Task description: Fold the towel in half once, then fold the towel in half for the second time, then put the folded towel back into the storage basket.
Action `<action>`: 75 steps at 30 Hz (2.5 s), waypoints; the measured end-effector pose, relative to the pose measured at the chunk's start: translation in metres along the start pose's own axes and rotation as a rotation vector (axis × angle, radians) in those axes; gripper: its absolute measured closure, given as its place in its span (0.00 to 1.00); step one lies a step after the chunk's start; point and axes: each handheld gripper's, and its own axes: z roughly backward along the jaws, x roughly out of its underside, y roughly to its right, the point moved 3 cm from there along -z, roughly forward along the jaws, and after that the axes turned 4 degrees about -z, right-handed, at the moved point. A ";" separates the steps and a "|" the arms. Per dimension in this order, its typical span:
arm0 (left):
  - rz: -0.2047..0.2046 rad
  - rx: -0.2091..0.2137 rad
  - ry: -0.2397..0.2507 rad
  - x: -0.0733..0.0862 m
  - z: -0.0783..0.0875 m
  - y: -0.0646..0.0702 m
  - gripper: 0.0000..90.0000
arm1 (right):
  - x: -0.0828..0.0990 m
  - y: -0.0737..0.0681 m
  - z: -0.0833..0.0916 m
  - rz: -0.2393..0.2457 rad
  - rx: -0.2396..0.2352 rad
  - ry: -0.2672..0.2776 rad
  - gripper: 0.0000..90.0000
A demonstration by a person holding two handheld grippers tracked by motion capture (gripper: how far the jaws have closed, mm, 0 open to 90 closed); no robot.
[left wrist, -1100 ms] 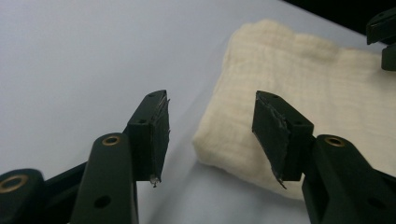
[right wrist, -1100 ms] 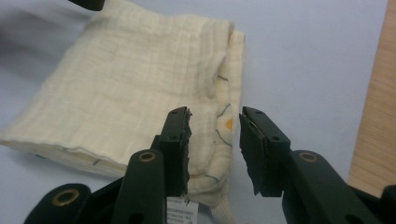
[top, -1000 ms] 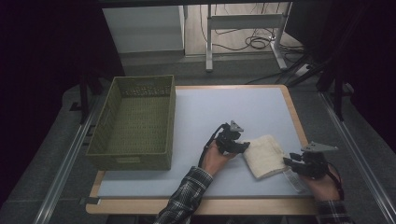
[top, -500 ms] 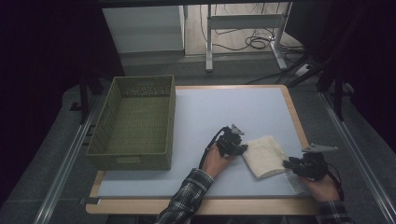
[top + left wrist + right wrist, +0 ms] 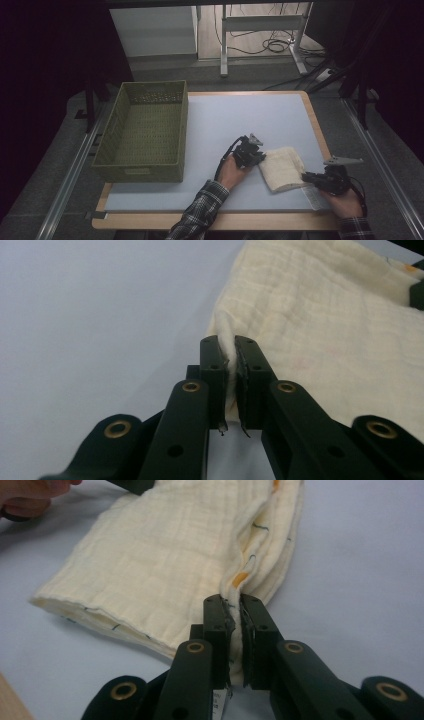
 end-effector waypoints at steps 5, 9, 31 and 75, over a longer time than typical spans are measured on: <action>-0.019 -0.015 0.009 -0.005 0.008 -0.002 0.93 | -0.006 -0.009 0.004 0.033 -0.024 0.011 0.92; -0.029 -0.028 0.010 -0.006 0.016 -0.005 0.93 | -0.010 -0.017 0.003 0.058 -0.038 0.014 0.92; -0.042 -0.131 0.004 -0.003 0.070 -0.034 0.93 | -0.049 -0.070 -0.021 0.166 -0.113 0.044 0.92; -0.065 -0.316 -0.001 -0.020 0.173 -0.075 0.92 | -0.121 -0.133 -0.055 0.276 -0.171 0.083 0.91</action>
